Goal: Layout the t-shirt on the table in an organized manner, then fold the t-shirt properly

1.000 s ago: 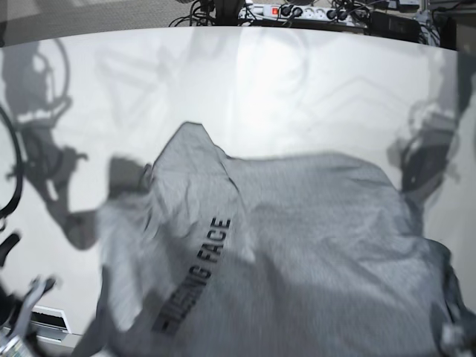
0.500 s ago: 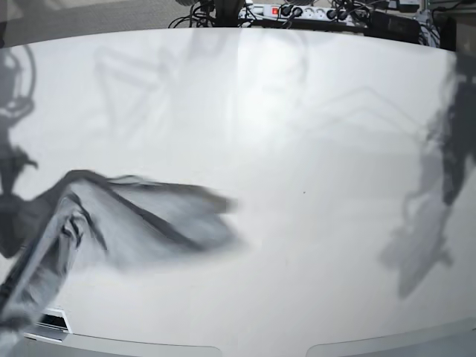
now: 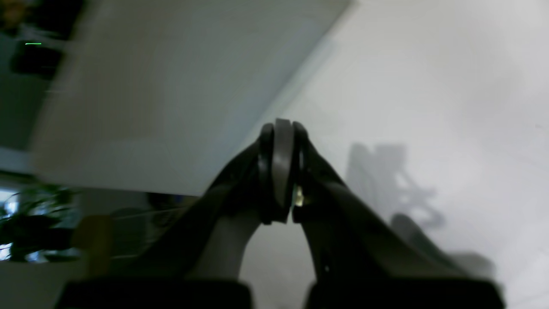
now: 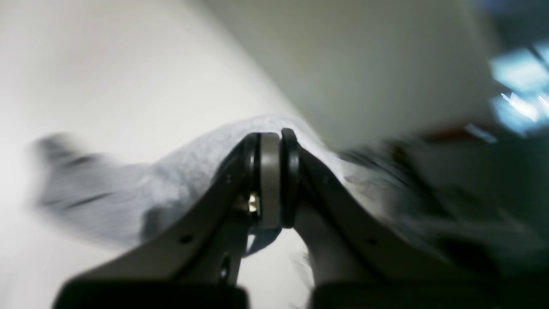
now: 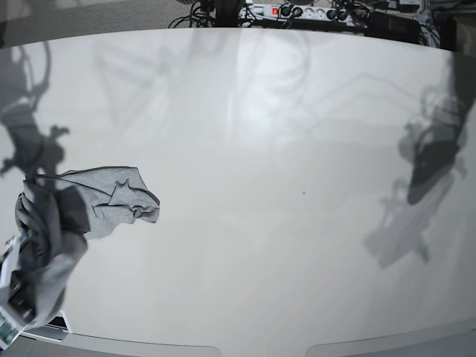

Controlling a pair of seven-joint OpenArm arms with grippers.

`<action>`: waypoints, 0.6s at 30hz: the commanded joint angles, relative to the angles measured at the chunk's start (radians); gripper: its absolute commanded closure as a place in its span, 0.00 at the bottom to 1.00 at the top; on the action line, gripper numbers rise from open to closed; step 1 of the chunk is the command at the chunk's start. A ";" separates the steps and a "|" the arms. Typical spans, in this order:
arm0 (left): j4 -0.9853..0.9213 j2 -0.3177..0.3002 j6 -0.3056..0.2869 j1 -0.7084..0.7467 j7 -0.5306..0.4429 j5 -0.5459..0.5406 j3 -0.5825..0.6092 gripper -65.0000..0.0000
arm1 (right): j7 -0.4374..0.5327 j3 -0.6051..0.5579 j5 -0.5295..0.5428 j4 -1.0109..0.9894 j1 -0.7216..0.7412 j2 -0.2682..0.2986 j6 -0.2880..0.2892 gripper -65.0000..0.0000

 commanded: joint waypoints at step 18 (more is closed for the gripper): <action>-0.175 0.094 -0.031 0.119 0.031 -0.066 -0.015 1.00 | -0.132 0.011 0.498 -0.011 -0.179 -0.623 0.253 1.00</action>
